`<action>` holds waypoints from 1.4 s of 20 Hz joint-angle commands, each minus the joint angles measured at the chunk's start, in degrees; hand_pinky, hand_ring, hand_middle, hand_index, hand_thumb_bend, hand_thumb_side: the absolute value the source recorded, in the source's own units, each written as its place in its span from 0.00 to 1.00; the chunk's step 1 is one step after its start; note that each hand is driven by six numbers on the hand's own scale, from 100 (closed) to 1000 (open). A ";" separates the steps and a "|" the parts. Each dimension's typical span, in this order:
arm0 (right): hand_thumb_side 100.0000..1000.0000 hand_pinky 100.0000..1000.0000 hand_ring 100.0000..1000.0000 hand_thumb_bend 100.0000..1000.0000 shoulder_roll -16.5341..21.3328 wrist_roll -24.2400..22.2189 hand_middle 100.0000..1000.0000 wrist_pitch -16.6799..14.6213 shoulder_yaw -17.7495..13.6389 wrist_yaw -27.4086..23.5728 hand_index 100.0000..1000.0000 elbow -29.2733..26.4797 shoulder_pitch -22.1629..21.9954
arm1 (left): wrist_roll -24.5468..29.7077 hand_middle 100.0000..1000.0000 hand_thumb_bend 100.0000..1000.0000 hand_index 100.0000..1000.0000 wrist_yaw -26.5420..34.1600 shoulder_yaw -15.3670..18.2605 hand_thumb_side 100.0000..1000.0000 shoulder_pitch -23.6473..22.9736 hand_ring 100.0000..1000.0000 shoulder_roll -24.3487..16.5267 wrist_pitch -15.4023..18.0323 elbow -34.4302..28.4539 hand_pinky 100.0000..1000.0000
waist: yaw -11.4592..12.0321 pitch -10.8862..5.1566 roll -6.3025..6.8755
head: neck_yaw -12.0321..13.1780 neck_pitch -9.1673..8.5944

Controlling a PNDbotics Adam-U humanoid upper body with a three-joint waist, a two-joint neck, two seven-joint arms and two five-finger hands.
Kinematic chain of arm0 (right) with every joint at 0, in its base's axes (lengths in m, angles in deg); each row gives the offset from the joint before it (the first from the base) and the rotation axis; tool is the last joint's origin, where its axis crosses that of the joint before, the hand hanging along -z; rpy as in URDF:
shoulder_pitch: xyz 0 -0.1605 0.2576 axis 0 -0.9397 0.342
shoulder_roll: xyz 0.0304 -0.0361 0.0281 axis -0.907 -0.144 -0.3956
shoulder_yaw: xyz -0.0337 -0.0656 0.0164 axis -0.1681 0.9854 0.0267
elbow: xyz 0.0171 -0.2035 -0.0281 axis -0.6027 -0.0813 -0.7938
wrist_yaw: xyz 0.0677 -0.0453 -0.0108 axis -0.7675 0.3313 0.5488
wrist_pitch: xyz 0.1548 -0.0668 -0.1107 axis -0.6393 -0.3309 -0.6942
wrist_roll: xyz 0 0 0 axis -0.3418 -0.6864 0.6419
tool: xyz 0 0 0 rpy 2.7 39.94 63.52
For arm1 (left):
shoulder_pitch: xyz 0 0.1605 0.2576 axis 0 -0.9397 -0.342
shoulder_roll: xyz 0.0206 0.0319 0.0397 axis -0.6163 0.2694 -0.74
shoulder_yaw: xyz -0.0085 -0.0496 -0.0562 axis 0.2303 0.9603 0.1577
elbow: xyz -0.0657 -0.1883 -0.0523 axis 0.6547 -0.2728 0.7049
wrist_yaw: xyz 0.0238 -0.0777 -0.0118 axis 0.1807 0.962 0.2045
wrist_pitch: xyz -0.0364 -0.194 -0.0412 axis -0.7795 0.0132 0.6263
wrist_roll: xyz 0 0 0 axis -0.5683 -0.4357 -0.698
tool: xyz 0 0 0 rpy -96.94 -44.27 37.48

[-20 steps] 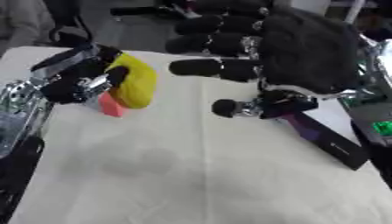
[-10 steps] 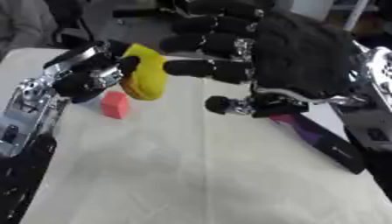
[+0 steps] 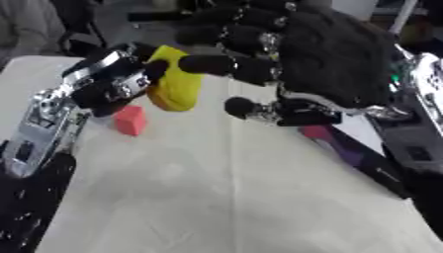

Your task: Pick up the objects with one hand, pass them to the other hand, and then place them into the box on the other side of the table.

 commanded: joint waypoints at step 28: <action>0.00 0.91 0.87 0.20 -5.07 0.34 0.86 4.82 -2.26 1.48 0.86 -0.85 -0.12 | -3.21 0.31 0.00 0.47 3.69 -3.44 0.34 1.17 0.41 0.47 5.72 -5.03 0.58 | -0.40 -0.17 -0.30 | -0.16 -0.83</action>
